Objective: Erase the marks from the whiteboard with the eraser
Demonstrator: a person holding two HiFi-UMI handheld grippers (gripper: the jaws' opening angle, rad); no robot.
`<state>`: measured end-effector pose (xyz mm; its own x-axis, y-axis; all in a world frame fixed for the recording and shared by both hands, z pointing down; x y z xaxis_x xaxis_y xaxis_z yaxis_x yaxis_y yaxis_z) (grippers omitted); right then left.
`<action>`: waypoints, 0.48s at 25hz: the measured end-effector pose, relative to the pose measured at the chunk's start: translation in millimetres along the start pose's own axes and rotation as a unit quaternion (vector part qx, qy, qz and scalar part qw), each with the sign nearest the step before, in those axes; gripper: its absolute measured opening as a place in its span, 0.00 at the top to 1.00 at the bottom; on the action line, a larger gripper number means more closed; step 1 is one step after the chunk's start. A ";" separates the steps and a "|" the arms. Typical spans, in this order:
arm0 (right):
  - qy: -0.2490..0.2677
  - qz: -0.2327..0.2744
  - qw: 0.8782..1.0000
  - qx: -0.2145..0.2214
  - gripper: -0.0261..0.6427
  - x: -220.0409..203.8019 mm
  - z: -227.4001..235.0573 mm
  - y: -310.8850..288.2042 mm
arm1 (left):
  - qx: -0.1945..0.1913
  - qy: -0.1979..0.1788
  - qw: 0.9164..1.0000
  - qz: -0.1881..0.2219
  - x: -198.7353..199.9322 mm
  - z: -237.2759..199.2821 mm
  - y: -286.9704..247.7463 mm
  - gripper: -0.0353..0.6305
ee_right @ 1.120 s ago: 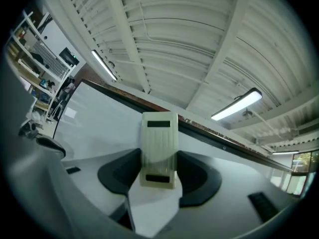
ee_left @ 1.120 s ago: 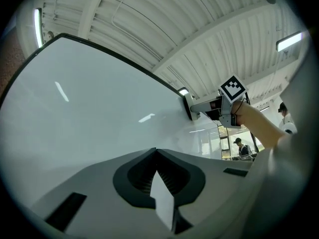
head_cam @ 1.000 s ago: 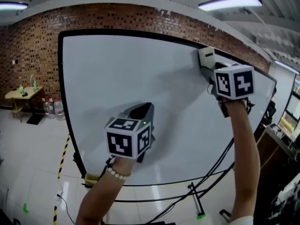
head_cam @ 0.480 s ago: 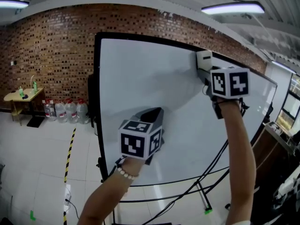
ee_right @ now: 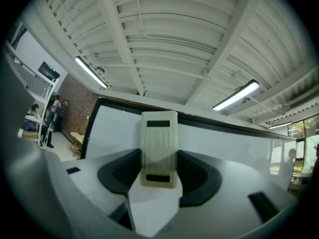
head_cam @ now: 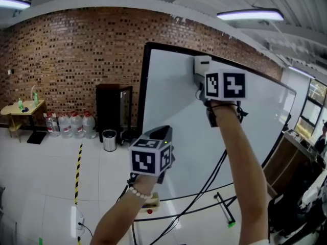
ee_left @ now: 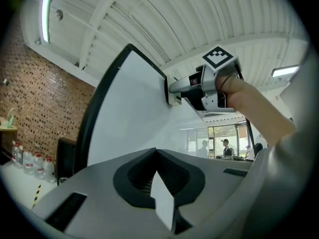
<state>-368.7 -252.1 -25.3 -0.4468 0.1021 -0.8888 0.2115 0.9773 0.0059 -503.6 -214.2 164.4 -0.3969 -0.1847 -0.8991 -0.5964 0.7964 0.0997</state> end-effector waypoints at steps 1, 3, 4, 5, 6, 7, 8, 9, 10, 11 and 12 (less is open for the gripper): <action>-0.004 0.002 1.000 -0.001 0.60 7.0 -12.2 -0.4 | 0.005 0.004 1.000 0.000 2.1 -6.3 7.2 0.97; -0.011 0.006 1.000 0.002 0.60 19.7 -35.8 -1.2 | 0.011 0.010 1.000 0.003 7.3 -15.4 20.1 0.97; -0.013 0.007 1.000 0.007 0.60 25.2 -46.9 -1.7 | 0.013 0.010 1.000 0.005 9.4 -18.6 25.8 0.97; -0.015 0.009 1.000 0.012 0.60 30.2 -57.5 -2.1 | 0.015 0.010 1.000 0.006 10.9 -21.1 31.1 0.97; -0.016 0.009 1.000 0.018 0.60 34.9 -67.8 -2.2 | 0.015 0.009 1.000 0.006 11.7 -23.1 36.5 0.97; -0.017 0.011 1.000 0.024 0.60 39.5 -78.2 -2.3 | 0.015 0.009 1.000 0.007 12.4 -24.9 42.1 0.97; -0.017 0.012 0.999 0.031 0.60 44.1 -88.7 -2.6 | 0.016 0.010 1.000 0.008 13.4 -26.6 47.5 0.97; -0.017 0.015 0.999 0.038 0.60 48.5 -98.8 -3.3 | 0.016 0.012 1.000 0.011 15.0 -28.4 52.3 0.97; -0.017 0.018 0.999 0.044 0.60 52.2 -108.2 -4.4 | 0.016 0.014 1.000 0.013 17.0 -30.3 56.6 0.97; -0.017 0.021 0.998 0.048 0.60 54.5 -117.0 -5.6 | 0.017 0.017 1.000 0.015 18.6 -32.8 60.6 0.97; -0.017 0.023 0.998 0.049 0.60 54.9 -125.6 -6.7 | 0.018 0.021 0.999 0.016 19.6 -36.3 65.1 0.97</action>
<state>-503.9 -229.7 -16.6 -0.4042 0.1389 -0.9040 0.3160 0.9487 0.0044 -575.6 -186.9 168.8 -0.4442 -0.1817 -0.8773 -0.5572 0.8228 0.1117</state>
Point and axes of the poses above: the fingertips, and each gripper's own axes: y backward along the fingers, z to its right, x out of its top, the point moved 6 cm from there along y, backward along the fingers, and after that the axes turned 15 degrees about y, right-handed, at the moved point
